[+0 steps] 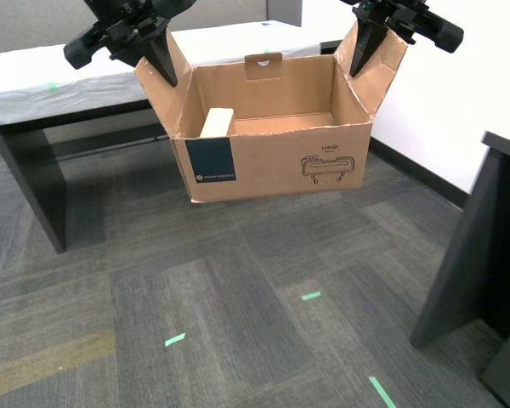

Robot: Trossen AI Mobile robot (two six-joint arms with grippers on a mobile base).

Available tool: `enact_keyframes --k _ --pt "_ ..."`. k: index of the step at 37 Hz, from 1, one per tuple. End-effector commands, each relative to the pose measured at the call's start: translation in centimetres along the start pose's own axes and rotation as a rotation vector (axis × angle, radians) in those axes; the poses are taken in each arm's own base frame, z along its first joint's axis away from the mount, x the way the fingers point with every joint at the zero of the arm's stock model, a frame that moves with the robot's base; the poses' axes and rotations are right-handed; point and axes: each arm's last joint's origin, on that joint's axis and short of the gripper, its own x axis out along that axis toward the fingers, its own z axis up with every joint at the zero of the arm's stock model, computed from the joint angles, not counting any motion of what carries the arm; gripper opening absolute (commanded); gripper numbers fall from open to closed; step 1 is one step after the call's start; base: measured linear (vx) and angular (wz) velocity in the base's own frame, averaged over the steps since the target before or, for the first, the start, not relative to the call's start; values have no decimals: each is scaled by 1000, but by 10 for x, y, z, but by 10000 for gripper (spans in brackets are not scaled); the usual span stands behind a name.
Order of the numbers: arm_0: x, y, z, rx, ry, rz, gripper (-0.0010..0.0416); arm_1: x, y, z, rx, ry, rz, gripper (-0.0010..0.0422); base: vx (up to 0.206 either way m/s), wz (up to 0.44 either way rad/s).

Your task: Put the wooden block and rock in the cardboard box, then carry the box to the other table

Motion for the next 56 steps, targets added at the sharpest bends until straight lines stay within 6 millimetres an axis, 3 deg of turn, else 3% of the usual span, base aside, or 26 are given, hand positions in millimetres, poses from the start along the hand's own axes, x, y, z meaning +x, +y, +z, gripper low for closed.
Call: enact_keyframes --k 1,31,56 --pt "0 1 0 6 -3 3 -1 -1 -1 1 29 -11 -14 -1 162 14" --pt "-1 1 2 -64 -23 0 -1 -1 -3 7 -64 -68 -29 -1 133 -61" --pt "0 1 2 -44 -19 0 -1 -1 -3 8 30 -75 -27 0 168 22"
